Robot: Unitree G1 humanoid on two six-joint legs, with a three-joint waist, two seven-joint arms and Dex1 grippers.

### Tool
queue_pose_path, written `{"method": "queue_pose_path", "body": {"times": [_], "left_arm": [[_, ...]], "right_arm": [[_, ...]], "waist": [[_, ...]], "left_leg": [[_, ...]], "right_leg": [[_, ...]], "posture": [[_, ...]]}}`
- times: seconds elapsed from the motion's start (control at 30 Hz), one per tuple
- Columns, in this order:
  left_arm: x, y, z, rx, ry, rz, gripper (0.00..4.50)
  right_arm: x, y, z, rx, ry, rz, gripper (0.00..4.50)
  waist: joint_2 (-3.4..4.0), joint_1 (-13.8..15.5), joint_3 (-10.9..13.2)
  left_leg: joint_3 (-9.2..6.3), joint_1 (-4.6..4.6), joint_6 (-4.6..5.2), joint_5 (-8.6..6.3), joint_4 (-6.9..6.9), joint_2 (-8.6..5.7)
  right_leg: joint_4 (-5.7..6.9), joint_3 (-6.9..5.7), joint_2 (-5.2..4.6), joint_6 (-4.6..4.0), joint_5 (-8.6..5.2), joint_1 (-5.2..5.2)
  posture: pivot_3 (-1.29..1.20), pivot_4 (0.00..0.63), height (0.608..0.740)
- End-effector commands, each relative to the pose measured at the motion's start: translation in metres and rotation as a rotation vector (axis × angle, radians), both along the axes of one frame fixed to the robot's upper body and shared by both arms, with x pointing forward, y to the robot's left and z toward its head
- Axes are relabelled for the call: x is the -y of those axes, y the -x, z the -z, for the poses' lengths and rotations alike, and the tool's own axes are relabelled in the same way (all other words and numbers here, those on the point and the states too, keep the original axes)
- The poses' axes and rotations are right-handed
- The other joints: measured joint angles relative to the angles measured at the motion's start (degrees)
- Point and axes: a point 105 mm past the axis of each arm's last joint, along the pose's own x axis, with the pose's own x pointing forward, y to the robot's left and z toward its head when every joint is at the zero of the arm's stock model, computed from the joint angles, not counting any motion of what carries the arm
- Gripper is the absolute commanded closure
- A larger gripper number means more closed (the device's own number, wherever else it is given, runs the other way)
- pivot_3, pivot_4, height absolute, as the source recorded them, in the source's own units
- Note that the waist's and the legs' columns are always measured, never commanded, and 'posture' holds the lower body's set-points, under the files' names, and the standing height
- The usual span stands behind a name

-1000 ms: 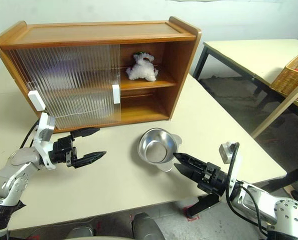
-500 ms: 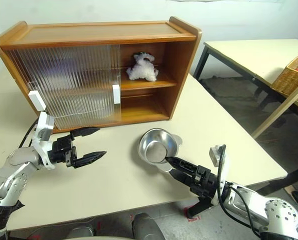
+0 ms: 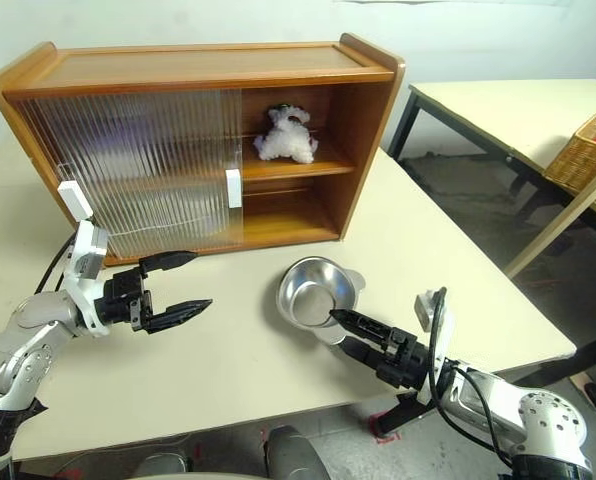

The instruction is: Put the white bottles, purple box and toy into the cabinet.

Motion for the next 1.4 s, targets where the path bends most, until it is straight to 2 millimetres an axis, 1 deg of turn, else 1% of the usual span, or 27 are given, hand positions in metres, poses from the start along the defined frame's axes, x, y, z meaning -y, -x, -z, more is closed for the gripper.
{"method": "queue_pose_path", "body": {"times": [0.03, 0.17, 0.27, 0.33, 0.37, 0.47, 0.53, 0.73, 1.0, 1.1, 1.17, 1.3, 1.4], "left_arm": [[-0.002, 0.0, -0.003, 0.012, -0.013, -0.003, 0.0], [-0.002, 0.0, -0.003, 0.012, -0.013, -0.007, 0.0], [-0.003, 0.0, -0.003, 0.014, -0.015, -0.011, 0.0], [-0.004, -0.001, -0.003, 0.016, -0.017, -0.016, 0.0], [-0.004, -0.001, -0.002, 0.016, -0.017, -0.017, 0.0], [-0.005, -0.002, -0.001, 0.018, -0.018, -0.019, 0.0], [-0.005, -0.002, 0.0, 0.018, -0.017, -0.02, 0.0], [-0.006, -0.002, 0.004, 0.017, -0.018, -0.014, 0.0], [-0.005, -0.003, 0.007, 0.021, -0.018, -0.002, 0.0], [-0.004, -0.003, 0.007, 0.022, -0.016, 0.0, 0.0], [-0.002, -0.002, 0.007, 0.022, -0.014, 0.001, 0.0], [-0.001, 0.0, 0.008, 0.024, -0.024, 0.005, 0.0], [-0.002, 0.0, 0.007, 0.025, -0.025, 0.0, 0.0]], "right_arm": [[-0.001, -0.001, 0.007, -0.021, 0.004, -0.015, 0.79], [0.004, -0.005, 0.012, -0.034, -0.004, 0.0, 2.27], [0.009, -0.007, 0.018, -0.044, -0.002, 0.01, 3.48], [0.014, -0.009, 0.023, -0.048, 0.009, 0.019, 4.2], [0.016, -0.01, 0.024, -0.046, 0.01, 0.025, 4.48], [0.025, -0.015, 0.029, -0.034, 0.019, 0.051, 4.48], [0.027, -0.016, 0.029, -0.024, 0.02, 0.049, 4.48], [0.029, -0.021, 0.016, 0.035, -0.032, 0.043, 4.48], [0.03, -0.036, -0.01, 0.111, -0.085, 0.048, 4.48], [0.027, -0.046, -0.028, 0.158, -0.115, 0.045, 4.48], [0.024, -0.052, -0.037, 0.18, -0.122, 0.039, 4.48], [0.01, -0.067, -0.054, 0.225, -0.148, 0.028, 4.48], [0.001, -0.084, -0.068, 0.251, -0.179, 0.048, 4.48]], "waist": [[0.0, 0.03, 0.0], [0.0, 0.11, 0.0], [0.0, 0.18, 0.0], [-0.03, 0.21, -0.02], [-0.12, 0.13, -0.08], [-0.2, 0.13, -0.13], [-0.31, 0.14, -0.17], [-0.35, 0.13, -0.17], [-0.11, 0.14, -0.07], [-0.1, 0.17, -0.07], [-0.04, 0.16, -0.05], [-0.03, 0.29, -0.05], [0.03, 0.43, -0.03]], "left_leg": [[0.0, 0.0, 0.0, 0.0, 0.0, 0.0], [0.0, 0.01, 0.0, 0.0, 0.01, 0.0], [0.0, 0.02, 0.0, 0.0, 0.0, 0.0], [0.0, 0.02, 0.0, 0.0, 0.0, 0.0], [0.0, 0.04, 0.0, 0.0, 0.0, 0.0], [0.01, 0.24, 0.01, 0.0, 0.03, 0.0], [0.01, 0.29, 0.01, 0.0, 0.06, 0.0], [0.0, 0.33, -0.01, 0.03, 0.25, -0.01], [0.0, 0.35, 0.04, 0.06, 0.13, -0.01], [-0.01, 0.34, 0.05, 0.05, 0.05, -0.01], [0.0, 0.33, 0.06, 0.03, 0.02, -0.01], [0.0, 0.33, 0.09, -0.01, -0.02, -0.01], [0.0, 0.34, 0.09, -0.01, -0.03, -0.01]], "right_leg": [[0.0, 0.0, 0.0, 0.0, 0.0, 0.0], [0.0, 0.0, 0.0, -0.01, 0.01, 0.0], [0.01, 0.0, 0.0, -0.04, 0.03, 0.01], [0.01, 0.0, 0.0, -0.06, 0.04, 0.01], [0.01, 0.0, 0.0, -0.09, 0.06, 0.03], [0.01, 0.0, 0.0, -0.08, 0.07, 0.24], [0.0, 0.0, 0.0, 0.0, 0.02, 0.31], [-0.03, 0.0, 0.0, 0.01, 0.01, 0.44], [0.0, 0.01, 0.0, -0.01, 0.03, 0.38], [0.0, 0.01, 0.0, -0.25, 0.16, 0.38], [-0.01, 0.01, 0.0, -0.25, 0.16, 0.36], [-0.02, 0.0, 0.0, -0.21, 0.13, 0.36], [-0.01, 0.0, 0.01, -0.21, 0.13, 0.37]], "posture": [[-0.15, 0.004, 0.74], [-0.14, 0.003, 0.74], [-0.14, 0.001, 0.74], [-0.14, 0.0, 0.74], [-0.14, 0.0, 0.74], [-0.14, 0.0, 0.74], [-0.14, 0.0, 0.74], [-0.15, 0.0, 0.74], [-0.16, 0.0, 0.74], [-0.15, 0.0, 0.74], [-0.15, 0.0, 0.74], [-0.15, 0.0, 0.74], [-0.14, 0.0, 0.74]]}}
